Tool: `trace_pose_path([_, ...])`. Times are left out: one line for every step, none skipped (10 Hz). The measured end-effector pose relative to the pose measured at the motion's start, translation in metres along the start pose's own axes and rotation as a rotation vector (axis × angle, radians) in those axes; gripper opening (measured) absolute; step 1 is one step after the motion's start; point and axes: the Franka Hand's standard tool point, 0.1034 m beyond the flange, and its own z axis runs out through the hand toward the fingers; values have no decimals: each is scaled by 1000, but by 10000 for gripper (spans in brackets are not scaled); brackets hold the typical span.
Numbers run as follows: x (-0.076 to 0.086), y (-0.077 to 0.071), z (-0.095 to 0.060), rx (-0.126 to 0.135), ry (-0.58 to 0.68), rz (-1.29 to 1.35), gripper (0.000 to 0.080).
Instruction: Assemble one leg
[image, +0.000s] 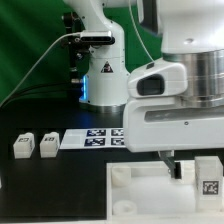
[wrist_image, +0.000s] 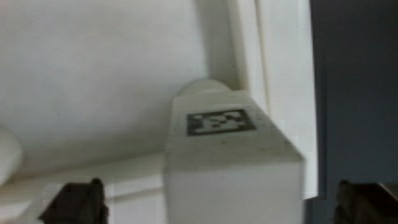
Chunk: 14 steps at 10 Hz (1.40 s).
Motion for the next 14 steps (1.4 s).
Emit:
trace_pose_path([-1,-3,1,6,-2,26,648])
trace_pose_path([-1,-2,1,6,-2,27,520])
trace_pose_path([-1,-3,1,10,-4,105,520])
trace_pose_path([-2,-5,1,17,-7,231,382])
trace_pose_path([-2,-3,1,15,-8,325,303])
trace_pose_path([-2,-2,1,15,-9,419,303])
trace_pose_path([-1,-1,1,29,-15,551,301])
trace_pose_path([0,1,0,51,-24,724,300])
trace_pose_path([-1,2,1,87,-29,961,300])
trace_pose_path([-4,2,4,138,-39,1203,298])
trace_pose_path([-4,0,4,158,-67,1345,296])
trace_pose_path([-4,-3,3,165,-80,1448,296])
trace_pose_path([-4,-3,3,164,-84,1493,296])
trace_pose_path([-4,-3,4,162,-87,1523,296])
